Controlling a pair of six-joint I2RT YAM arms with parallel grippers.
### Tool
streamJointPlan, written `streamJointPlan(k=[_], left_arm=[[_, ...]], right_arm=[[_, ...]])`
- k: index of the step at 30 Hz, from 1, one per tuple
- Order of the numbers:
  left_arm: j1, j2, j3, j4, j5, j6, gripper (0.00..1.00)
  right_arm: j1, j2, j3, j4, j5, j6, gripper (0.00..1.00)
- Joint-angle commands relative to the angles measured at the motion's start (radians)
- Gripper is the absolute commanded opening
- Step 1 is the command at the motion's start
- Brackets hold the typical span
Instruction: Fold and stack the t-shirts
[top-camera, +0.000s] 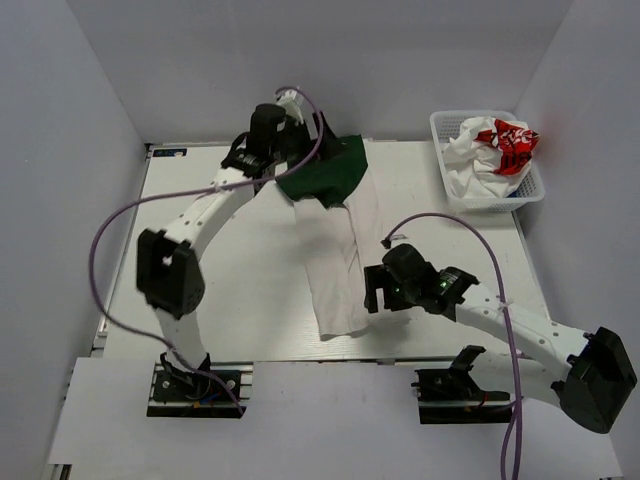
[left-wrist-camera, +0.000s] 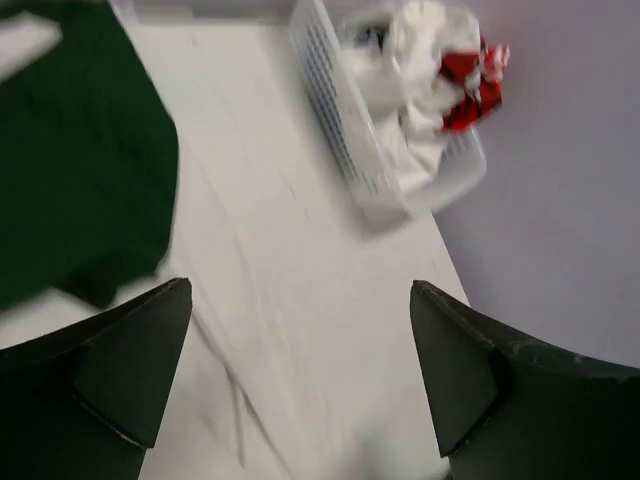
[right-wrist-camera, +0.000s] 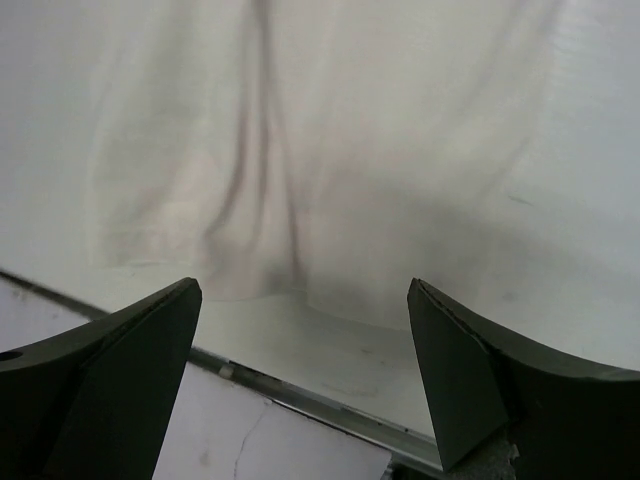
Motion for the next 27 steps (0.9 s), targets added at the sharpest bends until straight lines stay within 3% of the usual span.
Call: streamJointPlan(k=[1, 3, 6, 9, 11, 14, 17, 25, 27], left_arm=[[-0.061, -0.203, -0.347, -0.205, -0.048, 0.004, 1.0], [-0.107, -0.359, -0.6, -0.189, -0.06, -0.04, 1.0], [-0.171, -0.484, -0.859, -0.218, -0.061, -0.105, 1.0], [-0.231, -0.596, -1.013, -0.279, -0.061, -0.169, 1.0], [-0.265, -0.653, -1.073, -0.28, -0.061, -0.203, 0.95], [-0.322, -0.678, -1.202, -0.22, -0.018, -0.261, 0.85], [-0.371, -0.643, -1.228, -0.146, 0.013, -0.283, 0.78], [-0.466, -0.465, -1.138, -0.116, -0.011, -0.271, 0.62], [-0.475, -0.416, -1.129, -0.116, -0.011, -0.26, 0.51]], right_arm=[[-0.073, -0.022, -0.008, -0.138, 0.108, 0.157, 0.9], [-0.095, -0.043, -0.046, -0.152, 0.108, 0.166, 0.9], [-0.173, -0.076, -0.105, -0.126, 0.07, 0.153, 0.9], [-0.221, -0.066, -0.139, -0.11, -0.019, 0.131, 0.9], [-0.238, -0.062, -0.172, -0.091, -0.058, 0.11, 0.9], [-0.279, -0.066, -0.211, -0.038, -0.116, 0.091, 0.82], [-0.311, -0.06, -0.249, 0.001, -0.181, 0.074, 0.71], [-0.366, -0.054, -0.301, 0.093, -0.266, 0.021, 0.68], [-0.374, -0.048, -0.306, 0.114, -0.268, 0.01, 0.63]])
